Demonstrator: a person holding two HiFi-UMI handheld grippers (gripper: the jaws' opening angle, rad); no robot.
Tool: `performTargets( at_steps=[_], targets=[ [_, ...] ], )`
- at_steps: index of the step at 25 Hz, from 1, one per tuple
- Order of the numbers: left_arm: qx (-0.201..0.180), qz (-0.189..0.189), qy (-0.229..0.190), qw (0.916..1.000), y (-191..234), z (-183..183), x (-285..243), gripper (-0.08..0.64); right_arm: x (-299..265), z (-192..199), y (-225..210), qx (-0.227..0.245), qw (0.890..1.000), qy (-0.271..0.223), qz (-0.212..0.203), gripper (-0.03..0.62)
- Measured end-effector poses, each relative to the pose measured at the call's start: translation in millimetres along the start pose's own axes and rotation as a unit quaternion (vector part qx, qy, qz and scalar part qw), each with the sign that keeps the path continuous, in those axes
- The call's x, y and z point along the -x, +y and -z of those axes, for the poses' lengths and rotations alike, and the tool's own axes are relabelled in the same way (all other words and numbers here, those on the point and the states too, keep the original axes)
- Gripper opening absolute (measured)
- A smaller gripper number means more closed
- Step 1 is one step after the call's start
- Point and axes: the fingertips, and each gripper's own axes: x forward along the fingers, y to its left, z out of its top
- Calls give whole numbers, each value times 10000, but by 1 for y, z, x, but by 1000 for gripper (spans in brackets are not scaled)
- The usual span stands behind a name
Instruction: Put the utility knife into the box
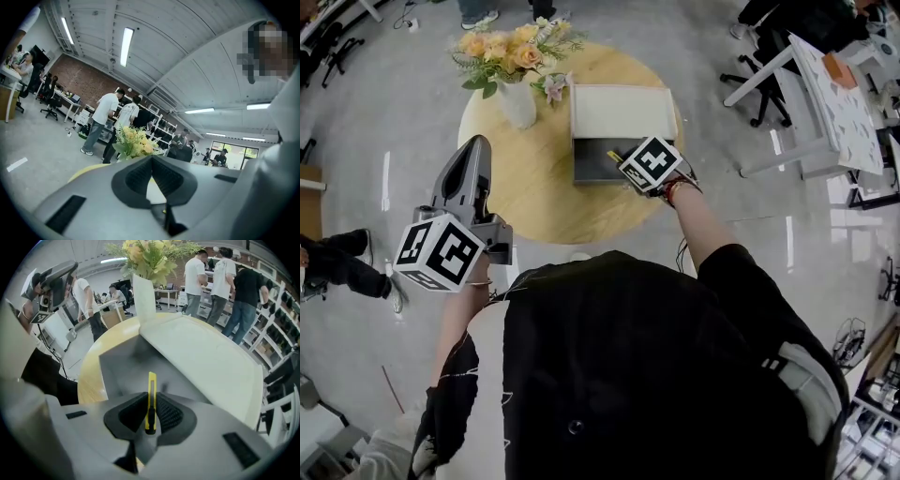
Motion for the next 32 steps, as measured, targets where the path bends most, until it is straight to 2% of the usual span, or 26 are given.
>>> performTargets(
  at_steps=[19, 32],
  targets=[
    [10, -207, -94, 9997, 12, -5, 14, 11, -11, 9, -8, -180, 9994, 309, 15, 61],
    [84, -143, 26, 9999, 19, 2, 10, 11, -12, 10, -9, -437, 9985, 326, -30, 61]
  ],
)
